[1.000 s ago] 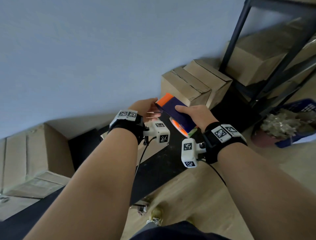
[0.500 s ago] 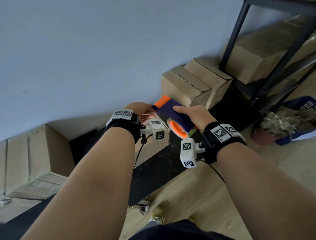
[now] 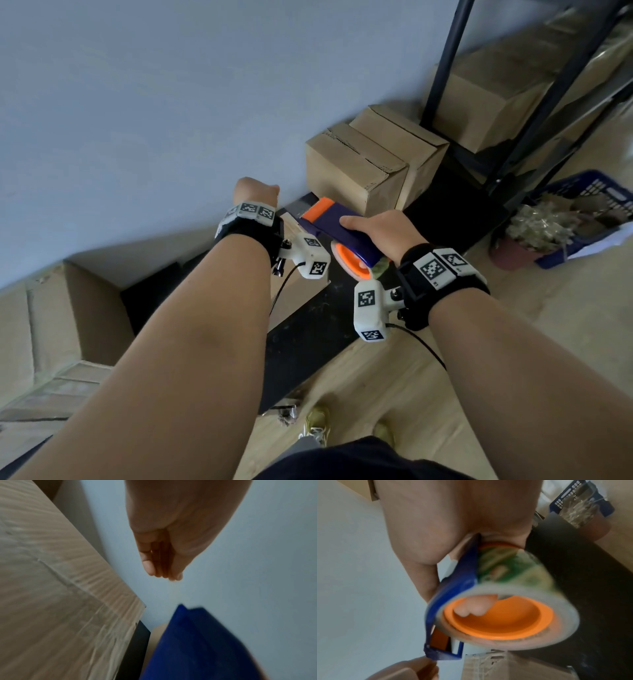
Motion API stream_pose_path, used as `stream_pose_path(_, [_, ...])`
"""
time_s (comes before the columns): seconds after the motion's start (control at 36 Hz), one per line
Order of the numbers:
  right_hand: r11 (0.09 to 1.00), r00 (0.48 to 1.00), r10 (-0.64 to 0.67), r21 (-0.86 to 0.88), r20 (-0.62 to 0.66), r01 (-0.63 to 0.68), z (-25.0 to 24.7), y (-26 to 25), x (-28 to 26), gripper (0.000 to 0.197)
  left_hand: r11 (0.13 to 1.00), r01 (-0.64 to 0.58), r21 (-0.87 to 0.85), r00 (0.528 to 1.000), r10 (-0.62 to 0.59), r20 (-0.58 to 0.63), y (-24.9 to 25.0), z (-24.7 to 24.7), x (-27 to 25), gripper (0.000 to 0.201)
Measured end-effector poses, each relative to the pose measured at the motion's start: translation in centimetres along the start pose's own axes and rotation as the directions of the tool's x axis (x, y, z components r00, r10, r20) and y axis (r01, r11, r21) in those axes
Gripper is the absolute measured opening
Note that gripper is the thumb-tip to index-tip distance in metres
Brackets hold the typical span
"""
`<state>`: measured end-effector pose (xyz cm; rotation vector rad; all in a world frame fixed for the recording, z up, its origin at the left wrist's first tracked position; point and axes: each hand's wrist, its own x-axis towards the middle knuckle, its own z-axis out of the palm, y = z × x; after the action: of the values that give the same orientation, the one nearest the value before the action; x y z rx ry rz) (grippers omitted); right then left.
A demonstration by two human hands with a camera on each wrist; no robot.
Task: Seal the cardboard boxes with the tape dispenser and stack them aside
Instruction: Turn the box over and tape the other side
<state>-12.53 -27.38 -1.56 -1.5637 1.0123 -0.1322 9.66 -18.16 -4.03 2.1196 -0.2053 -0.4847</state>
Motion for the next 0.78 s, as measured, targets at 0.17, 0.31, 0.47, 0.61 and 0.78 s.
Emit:
stream_pose_path(0.17, [0.997, 0.997, 0.079, 0.012, 0.019, -0.079, -0.2, 1.6, -0.1, 0.038, 0.999, 0.027, 0.026, 1.000, -0.026, -0.014, -1.1, -1.4, 1.7, 0.027])
stream_pose_path(0.31, [0.993, 0.993, 0.114, 0.013, -0.037, -0.114, 0.9, 2.4, 0.8, 0.044, 0.983, -0.044, 0.176, 0.998, 0.035, 0.053, -0.9, -0.5, 1.6, 0.019])
stream_pose_path(0.47, [0.983, 0.984, 0.173, 0.057, -0.030, -0.172, 1.3, 2.5, 0.8, 0.042, 0.954, -0.083, 0.288, 0.995, 0.061, 0.085, -2.1, 0.2, 2.2, 0.020])
stream_pose_path(0.61, [0.981, 0.982, 0.186, 0.058, -0.034, -0.184, 1.0, 2.6, 0.6, 0.039, 0.925, -0.085, 0.372, 0.991, 0.040, 0.127, -2.7, 0.8, 2.5, 0.016])
stream_pose_path(0.78, [0.981, 0.981, 0.191, 0.051, -0.032, -0.189, 1.2, 2.7, 0.7, 0.039, 0.901, -0.092, 0.425, 0.985, 0.019, 0.172, -3.2, 1.2, 2.7, 0.020])
